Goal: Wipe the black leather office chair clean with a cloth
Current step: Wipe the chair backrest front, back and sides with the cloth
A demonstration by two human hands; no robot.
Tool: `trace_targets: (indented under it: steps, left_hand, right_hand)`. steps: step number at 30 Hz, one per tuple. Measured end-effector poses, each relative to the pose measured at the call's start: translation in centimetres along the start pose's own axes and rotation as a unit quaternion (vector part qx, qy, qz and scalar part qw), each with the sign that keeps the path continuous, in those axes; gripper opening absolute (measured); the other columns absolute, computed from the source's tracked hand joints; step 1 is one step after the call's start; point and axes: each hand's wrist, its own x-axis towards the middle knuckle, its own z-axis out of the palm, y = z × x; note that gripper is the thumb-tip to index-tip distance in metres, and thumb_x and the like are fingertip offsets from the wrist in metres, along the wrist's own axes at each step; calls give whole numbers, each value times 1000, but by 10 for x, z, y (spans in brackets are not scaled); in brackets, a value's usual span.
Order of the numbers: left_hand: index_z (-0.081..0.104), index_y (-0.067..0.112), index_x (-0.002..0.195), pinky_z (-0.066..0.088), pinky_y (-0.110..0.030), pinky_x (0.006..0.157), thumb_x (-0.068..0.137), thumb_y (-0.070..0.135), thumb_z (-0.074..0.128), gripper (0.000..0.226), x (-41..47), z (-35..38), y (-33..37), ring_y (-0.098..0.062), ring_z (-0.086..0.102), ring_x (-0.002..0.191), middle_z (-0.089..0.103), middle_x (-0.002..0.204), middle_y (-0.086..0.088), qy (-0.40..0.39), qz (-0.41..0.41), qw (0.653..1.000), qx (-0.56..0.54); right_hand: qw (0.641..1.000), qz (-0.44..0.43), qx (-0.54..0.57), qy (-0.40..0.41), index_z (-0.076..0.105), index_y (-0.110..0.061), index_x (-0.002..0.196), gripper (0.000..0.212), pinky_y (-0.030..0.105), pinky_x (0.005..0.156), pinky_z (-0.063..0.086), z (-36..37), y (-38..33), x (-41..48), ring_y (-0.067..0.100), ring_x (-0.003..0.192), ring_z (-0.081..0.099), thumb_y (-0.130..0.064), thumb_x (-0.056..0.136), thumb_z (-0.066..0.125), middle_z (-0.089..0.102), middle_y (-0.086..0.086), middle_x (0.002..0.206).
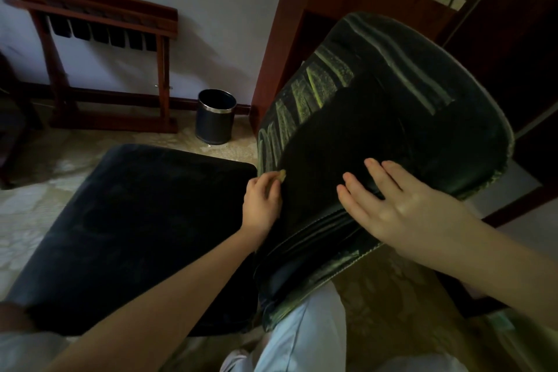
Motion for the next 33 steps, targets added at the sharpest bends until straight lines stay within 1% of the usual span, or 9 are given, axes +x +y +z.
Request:
trace_targets:
  steps: [5, 8, 12, 16, 17, 21, 25, 27, 33]
  left_hand:
    - [60, 32, 107, 30, 4, 79, 95, 22, 50, 18, -34, -7, 20, 3, 48, 96, 54, 110, 4, -2, 75, 997, -23]
    - [62, 29, 107, 31, 2, 84, 94, 19, 52, 19, -41, -6, 41, 8, 48, 100, 57, 109, 4, -5, 151, 988, -30]
    - [62, 18, 113, 34, -2, 85, 94, 17, 52, 22, -35, 0, 69, 7, 48, 96, 56, 109, 1, -9, 239, 971, -21]
    - [60, 14, 116, 38, -7, 86, 95, 17, 49, 24, -4, 8, 81, -2, 50, 99, 53, 112, -3, -33, 277, 960, -11]
    - [58, 15, 118, 37, -7, 85, 96, 18, 48, 25, 5, 10, 80, -1, 48, 99, 52, 114, -3, -39, 270, 962, -5]
    - [56, 15, 122, 33, -12, 85, 97, 19, 46, 27, 35, 16, 63, -5, 45, 100, 49, 118, -7, -19, 190, 982, 4]
    - [54, 18, 125, 32, -18, 88, 98, 23, 43, 29, 45, 16, 31, -14, 48, 108, 47, 122, -7, -8, 70, 998, -5]
    - [52, 19, 128, 32, -20, 90, 99, 25, 42, 31, 42, 11, 11, -17, 47, 113, 46, 123, -8, -17, 23, 1000, 8]
    - [47, 23, 132, 33, -23, 94, 99, 27, 41, 34, -5, -8, -18, -12, 45, 110, 42, 124, -3, -60, -29, 998, 12]
  right_hand:
    - [1000, 7, 2, 7, 68, 1, 108, 35, 48, 72, 56, -3, 0, 0, 45, 88, 65, 5, 86, 41, 68, 23, 103]
    - [1000, 5, 7, -2, 68, 2, 107, 39, 49, 71, 55, -4, -1, 1, 47, 88, 65, 4, 86, 36, 68, 24, 103]
    - [1000, 4, 4, -4, 68, 1, 107, 66, 48, 72, 55, -2, -2, 2, 45, 88, 66, 3, 98, 3, 68, 23, 102]
    - [1000, 3, 5, -7, 68, 1, 108, 60, 48, 73, 55, 1, -2, 1, 45, 88, 66, 3, 97, 10, 68, 23, 103]
    - [1000, 6, 4, 1, 68, 1, 108, 58, 47, 73, 55, 1, -1, 1, 45, 88, 66, 3, 97, 11, 68, 23, 103]
    - [1000, 5, 11, 17, 68, 0, 108, 35, 47, 72, 55, 2, 0, 1, 44, 88, 66, 5, 87, 41, 68, 22, 103]
    - [1000, 6, 6, 16, 67, 0, 110, 42, 46, 73, 55, 3, 0, 0, 43, 89, 66, -3, 86, 34, 68, 21, 105]
    - [1000, 2, 6, 13, 67, 1, 111, 35, 46, 73, 55, 2, 0, 0, 44, 90, 66, 1, 88, 40, 68, 22, 105]
    - [1000, 5, 11, -12, 67, 3, 109, 44, 48, 73, 55, -1, 1, 3, 46, 90, 65, -6, 79, 36, 68, 24, 104]
